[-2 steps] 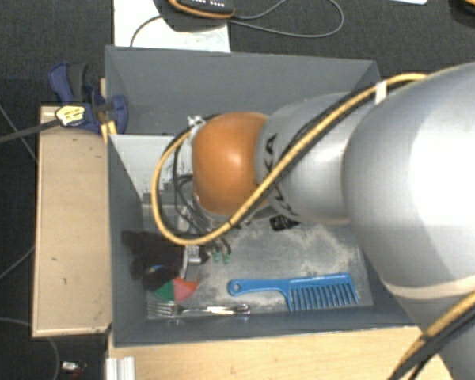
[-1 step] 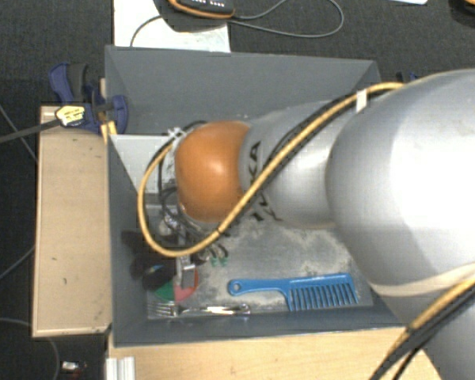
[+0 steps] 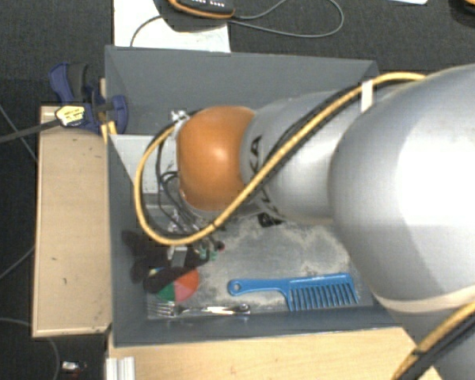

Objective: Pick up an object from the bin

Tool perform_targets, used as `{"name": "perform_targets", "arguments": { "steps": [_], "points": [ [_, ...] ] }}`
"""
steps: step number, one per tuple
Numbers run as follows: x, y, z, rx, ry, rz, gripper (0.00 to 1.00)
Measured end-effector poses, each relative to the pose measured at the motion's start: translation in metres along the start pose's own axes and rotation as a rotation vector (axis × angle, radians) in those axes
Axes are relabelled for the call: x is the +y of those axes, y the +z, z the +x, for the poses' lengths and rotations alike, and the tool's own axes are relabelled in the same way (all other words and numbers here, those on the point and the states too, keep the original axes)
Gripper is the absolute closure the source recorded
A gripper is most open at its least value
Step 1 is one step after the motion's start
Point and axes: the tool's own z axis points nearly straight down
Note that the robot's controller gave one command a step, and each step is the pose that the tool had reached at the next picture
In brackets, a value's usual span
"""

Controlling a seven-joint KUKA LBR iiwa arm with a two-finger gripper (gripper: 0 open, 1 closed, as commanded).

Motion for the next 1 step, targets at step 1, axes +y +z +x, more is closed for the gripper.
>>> {"name": "perform_targets", "arguments": {
  "steps": [1],
  "points": [
    [0.0000,0.0000,0.0000,0.000,0.001,0.000,1.00]
  ]
}}
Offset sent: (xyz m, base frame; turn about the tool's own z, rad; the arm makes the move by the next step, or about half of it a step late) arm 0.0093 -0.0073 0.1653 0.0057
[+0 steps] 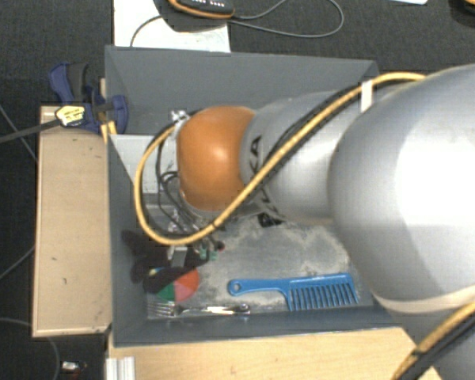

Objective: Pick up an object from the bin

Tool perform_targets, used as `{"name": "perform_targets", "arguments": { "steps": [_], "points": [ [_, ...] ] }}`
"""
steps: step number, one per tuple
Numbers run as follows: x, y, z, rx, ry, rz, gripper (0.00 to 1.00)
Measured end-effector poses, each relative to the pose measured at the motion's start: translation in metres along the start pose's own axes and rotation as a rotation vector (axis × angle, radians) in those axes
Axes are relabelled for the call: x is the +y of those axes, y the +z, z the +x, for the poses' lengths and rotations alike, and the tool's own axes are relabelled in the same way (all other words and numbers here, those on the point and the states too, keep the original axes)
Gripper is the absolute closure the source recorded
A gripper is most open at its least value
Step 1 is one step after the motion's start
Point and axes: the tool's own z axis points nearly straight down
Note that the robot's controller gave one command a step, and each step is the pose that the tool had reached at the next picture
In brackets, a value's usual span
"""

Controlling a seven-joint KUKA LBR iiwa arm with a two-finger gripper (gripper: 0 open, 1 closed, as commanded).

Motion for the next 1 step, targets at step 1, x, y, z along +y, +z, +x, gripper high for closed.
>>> {"name": "perform_targets", "arguments": {
  "steps": [1],
  "points": [
    [-0.0027,-0.0698,-0.0037,0.004,0.003,0.002,1.00]
  ]
}}
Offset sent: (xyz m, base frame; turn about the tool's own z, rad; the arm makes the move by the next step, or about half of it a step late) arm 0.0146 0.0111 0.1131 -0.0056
